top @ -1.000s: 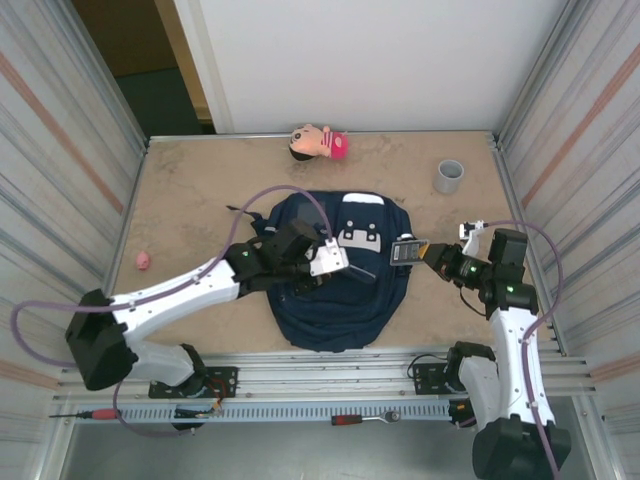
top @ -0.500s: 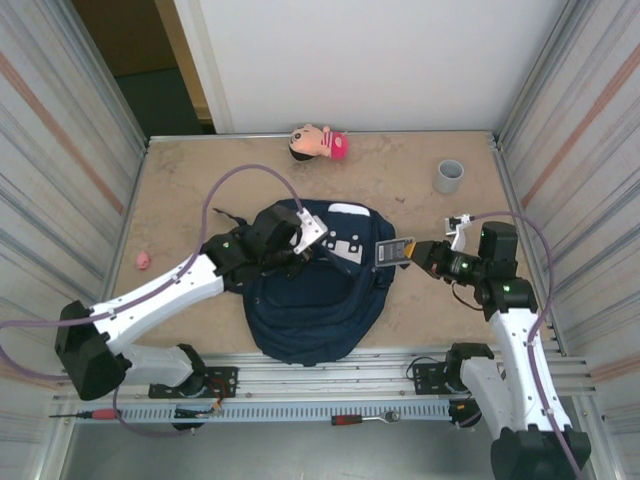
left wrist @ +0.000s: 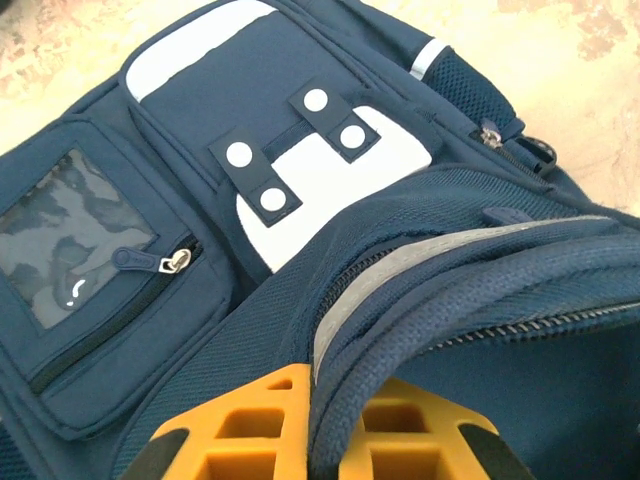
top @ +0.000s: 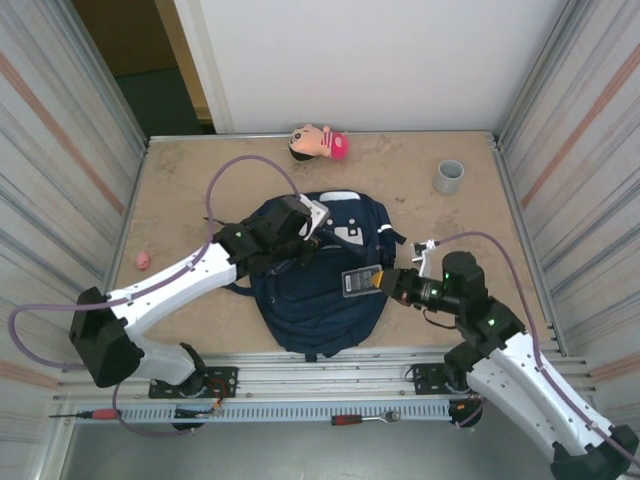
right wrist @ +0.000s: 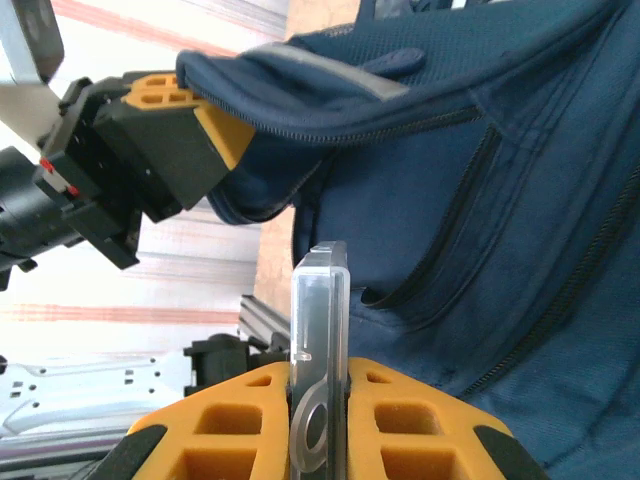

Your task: Pack the student bag

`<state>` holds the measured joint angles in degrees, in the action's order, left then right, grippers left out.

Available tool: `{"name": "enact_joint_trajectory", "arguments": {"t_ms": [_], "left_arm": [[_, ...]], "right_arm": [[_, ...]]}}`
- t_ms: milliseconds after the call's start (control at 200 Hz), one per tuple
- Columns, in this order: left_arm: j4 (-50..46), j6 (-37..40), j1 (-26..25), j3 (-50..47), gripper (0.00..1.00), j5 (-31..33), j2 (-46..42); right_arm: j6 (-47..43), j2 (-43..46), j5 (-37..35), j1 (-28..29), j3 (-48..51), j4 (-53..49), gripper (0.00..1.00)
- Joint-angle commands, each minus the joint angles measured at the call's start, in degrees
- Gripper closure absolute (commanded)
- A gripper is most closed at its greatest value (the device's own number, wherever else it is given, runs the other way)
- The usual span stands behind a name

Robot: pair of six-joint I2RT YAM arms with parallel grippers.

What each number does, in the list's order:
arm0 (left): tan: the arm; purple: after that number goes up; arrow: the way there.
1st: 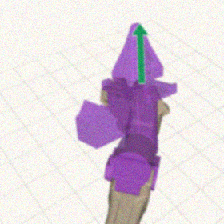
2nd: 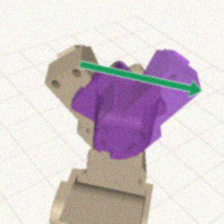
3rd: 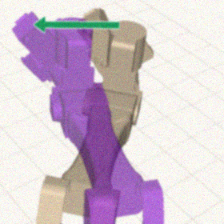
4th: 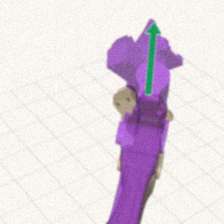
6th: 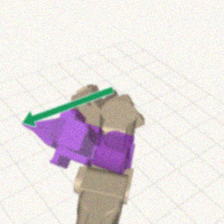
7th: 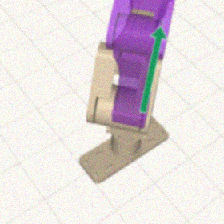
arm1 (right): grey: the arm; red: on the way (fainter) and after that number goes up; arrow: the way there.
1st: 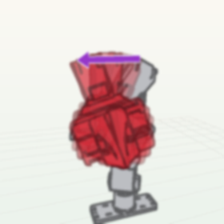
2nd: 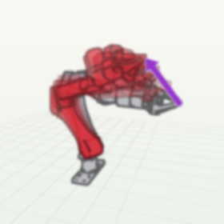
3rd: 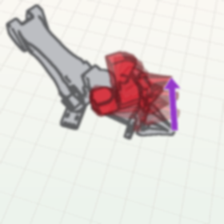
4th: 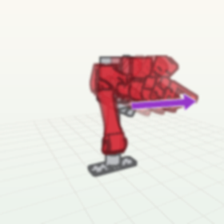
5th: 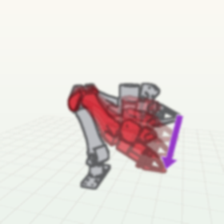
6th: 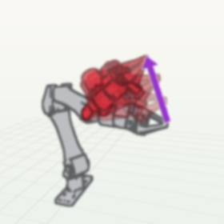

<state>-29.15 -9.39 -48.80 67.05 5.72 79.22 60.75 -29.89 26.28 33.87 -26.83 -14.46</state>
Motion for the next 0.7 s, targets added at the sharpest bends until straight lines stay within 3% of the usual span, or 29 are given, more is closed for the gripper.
{"name": "enact_joint_trajectory", "arguments": {"t_ms": [0, 140, 291, 566, 697], "left_arm": [[6.8, -4.5, 0.7, 3.3, 1.00, -2.3, 0.5], [7.6, -4.9, 0.7, 3.6, 1.00, -3.6, 1.3], [7.6, -4.5, 0.8, 3.6, 1.00, -4.1, 1.0], [8.9, -4.3, 1.1, 2.6, 1.00, -5.7, -0.7], [9.7, -4.4, 1.2, 1.8, 1.00, -5.9, -1.5]], "right_arm": [[8.9, -1.0, -14.7, 6.6, 2.1, 10.9, 0.99], [10.7, -9.3, -21.1, 13.9, 2.3, 20.2, 1.00], [12.9, -20.2, -25.2, 17.6, 0.7, 30.0, 1.00], [14.7, -34.6, -29.2, 17.2, -3.5, 38.1, 1.00], [15.4, -37.8, -26.6, 14.8, -5.4, 36.2, 0.90]]}}
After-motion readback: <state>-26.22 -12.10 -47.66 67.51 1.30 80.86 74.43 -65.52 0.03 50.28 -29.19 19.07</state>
